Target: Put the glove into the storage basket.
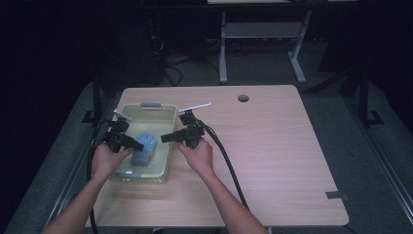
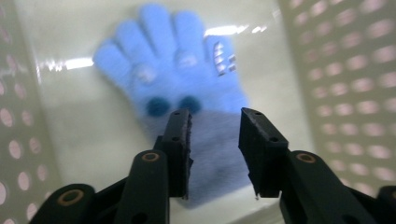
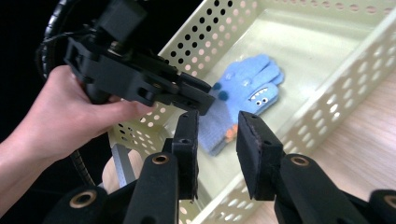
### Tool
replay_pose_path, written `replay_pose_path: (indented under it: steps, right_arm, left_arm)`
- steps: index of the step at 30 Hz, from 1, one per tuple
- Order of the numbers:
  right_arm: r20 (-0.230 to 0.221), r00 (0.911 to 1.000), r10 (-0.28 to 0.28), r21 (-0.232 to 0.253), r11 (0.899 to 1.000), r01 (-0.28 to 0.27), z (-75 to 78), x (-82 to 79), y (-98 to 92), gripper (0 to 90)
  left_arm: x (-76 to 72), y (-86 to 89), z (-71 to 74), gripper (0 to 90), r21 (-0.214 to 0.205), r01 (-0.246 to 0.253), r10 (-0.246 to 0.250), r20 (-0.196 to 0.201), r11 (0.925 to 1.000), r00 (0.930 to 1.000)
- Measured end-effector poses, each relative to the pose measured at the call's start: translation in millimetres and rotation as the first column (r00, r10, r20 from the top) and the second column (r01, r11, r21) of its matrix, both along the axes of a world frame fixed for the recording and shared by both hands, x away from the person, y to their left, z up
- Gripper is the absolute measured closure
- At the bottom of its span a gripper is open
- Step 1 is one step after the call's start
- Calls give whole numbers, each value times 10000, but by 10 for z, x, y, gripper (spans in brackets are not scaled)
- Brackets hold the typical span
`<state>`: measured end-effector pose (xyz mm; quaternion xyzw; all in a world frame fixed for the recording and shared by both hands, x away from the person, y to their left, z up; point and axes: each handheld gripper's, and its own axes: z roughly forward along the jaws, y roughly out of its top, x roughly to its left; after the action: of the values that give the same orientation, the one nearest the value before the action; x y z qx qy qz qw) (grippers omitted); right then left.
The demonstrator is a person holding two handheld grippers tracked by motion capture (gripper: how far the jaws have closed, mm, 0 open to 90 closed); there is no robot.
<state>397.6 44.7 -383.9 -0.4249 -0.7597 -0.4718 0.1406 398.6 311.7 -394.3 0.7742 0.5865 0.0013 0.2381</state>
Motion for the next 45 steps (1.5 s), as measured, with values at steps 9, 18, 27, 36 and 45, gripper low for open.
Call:
replay_pose_path:
  steps: [9, 18, 27, 36, 45]
  right_arm:
    - [140, 9996, -252, 80, 9997, 251, 56, -11, -205, 633]
    - [25, 9991, -434, 424, 9982, 432, 63, 20, -434, 569]
    - [-10, 9977, -679, 801, 9945, 678, 62, 16, -637, 513]
    - [-9, 9966, -819, 876, 9928, 817, 56, 12, -783, 484]
    - [-43, 9952, -973, 1083, 9894, 972, 63, 2, -962, 456]
  left_arm:
    - [-65, 41, 160, 487, -1864, 281, -106, 939, 9821, 9955]
    - [-92, 9, 227, 418, -3096, 347, 75, 1340, 9502, 9910]
    - [-113, -47, 289, 381, -3505, 609, 36, 1804, 9346, 9836]
    - [-125, -58, 288, 387, -3788, 600, 267, 2196, 9235, 9752]
    - [-105, -175, 301, 377, -4171, 799, 248, 2398, 9054, 9705]
